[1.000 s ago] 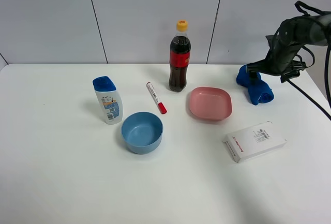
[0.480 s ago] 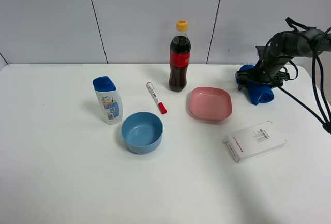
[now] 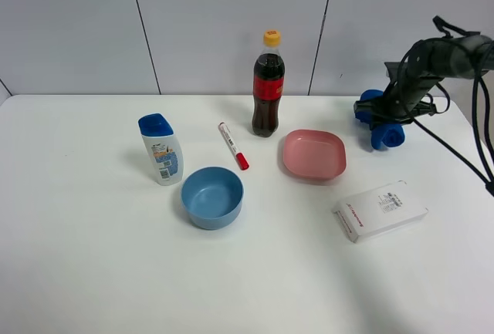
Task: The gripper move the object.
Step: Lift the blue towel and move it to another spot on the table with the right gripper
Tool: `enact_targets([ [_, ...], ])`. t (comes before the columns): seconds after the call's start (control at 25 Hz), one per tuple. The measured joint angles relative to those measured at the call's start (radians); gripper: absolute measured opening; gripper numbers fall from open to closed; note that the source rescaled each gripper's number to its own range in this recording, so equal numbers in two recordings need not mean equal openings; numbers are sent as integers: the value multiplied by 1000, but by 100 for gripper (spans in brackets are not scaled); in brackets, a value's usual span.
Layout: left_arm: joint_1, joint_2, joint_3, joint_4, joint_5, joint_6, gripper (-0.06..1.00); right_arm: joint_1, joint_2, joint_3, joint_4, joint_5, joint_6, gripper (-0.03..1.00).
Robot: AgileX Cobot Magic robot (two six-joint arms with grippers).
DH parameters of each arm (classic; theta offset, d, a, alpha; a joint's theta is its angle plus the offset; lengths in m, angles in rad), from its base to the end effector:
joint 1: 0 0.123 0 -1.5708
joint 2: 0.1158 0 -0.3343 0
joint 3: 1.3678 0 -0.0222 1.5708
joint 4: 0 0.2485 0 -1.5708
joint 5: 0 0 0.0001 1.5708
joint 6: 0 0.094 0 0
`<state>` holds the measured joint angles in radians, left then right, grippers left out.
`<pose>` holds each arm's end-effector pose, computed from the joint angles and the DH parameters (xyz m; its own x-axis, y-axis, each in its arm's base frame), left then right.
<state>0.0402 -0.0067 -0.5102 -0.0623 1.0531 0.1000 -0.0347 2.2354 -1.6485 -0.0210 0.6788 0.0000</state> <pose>-0.0556 -0.0073 0.2781 -0.4313 0.0517 -0.9007 0.0385 0.9985 0.0389 0.4995 -0.0186 0.1741 -0.9240 0.0157 -0.3822 0.0246 0.9995 -0.0184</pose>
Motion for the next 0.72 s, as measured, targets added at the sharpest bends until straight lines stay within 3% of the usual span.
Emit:
enact_targets([
  [0.16, 0, 0, 0, 0, 0, 0, 100, 20, -137, 0, 3, 132, -130, 0],
  [0.28, 0, 0, 0, 0, 0, 0, 100, 61, -249, -1, 39, 283, -329, 0],
  [0.44, 0, 0, 0, 0, 0, 0, 100, 137, -344, -1, 104, 471, -507, 0],
  [0.72, 0, 0, 0, 0, 0, 0, 100, 300, -397, -1, 112, 541, -787, 0],
])
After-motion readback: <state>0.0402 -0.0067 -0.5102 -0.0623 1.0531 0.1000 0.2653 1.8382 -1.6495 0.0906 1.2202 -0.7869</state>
